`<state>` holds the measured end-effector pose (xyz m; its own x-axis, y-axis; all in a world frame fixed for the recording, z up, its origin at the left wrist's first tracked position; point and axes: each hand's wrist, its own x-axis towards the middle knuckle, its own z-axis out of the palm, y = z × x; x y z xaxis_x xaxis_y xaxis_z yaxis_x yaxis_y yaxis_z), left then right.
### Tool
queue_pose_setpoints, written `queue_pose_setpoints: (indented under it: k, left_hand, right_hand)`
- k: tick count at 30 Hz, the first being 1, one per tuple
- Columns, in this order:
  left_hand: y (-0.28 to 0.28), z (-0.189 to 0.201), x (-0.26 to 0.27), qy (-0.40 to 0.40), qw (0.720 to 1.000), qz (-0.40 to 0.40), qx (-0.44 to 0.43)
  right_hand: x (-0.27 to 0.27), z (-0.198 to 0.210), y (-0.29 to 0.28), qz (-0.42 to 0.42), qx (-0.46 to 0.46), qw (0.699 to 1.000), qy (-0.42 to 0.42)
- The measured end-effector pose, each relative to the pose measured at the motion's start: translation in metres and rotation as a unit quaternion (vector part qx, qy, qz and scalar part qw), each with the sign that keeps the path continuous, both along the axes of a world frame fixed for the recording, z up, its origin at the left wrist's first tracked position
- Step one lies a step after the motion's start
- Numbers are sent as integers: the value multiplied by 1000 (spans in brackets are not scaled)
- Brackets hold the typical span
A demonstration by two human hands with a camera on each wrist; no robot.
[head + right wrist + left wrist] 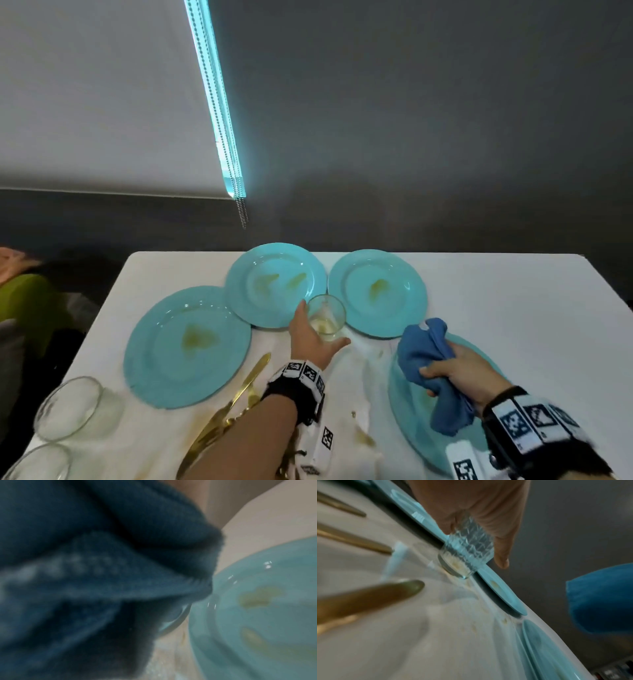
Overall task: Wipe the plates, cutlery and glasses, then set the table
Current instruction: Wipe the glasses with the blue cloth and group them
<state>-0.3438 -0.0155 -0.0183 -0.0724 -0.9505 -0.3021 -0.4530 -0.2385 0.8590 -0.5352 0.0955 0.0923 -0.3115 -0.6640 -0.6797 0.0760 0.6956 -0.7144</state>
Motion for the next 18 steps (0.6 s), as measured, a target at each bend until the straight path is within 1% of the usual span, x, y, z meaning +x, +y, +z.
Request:
queue_pose_setpoints:
  k: [3,5,7,9,10,12,13,14,15,16,17,18]
  left_hand:
    - [-5,-11,-10,20,997,69,-16]
    - [-6,-12,-14,17,996,88,-18]
    - [-9,-10,-15,4,996,89,-31]
    - [-9,-5,-14,-12,995,67,-76]
    - [-6,0,-14,-19,993,45,-106]
    - [4,7,-15,-26,985,-15,-171]
    - [9,13,-16,-25,975,-52,-213]
    - [14,20,-18,-25,963,-97,-250]
    - [18,30,-20,-24,945,-152,-288]
    - [22,39,-22,-5,928,-207,-309]
    - [26,45,-24,30,909,-249,-334]
    - [31,49,-23,53,888,-273,-367]
  right_hand:
    - [-9,0,-7,26,-15,999,27]
    - [-8,1,-14,49,-33,998,38]
    - [-5,2,-22,71,-54,994,65]
    - [0,4,-28,104,-86,983,123]
    - [3,7,-31,126,-104,973,165]
    - [12,17,-33,185,-153,939,245]
    - [18,21,-33,217,-182,913,294]
    - [27,27,-34,261,-215,875,346]
    - [35,24,-33,314,-229,845,368]
    - [46,24,-32,378,-218,812,387]
    - [57,24,-29,417,-192,804,377]
    - [65,27,-25,438,-143,803,378]
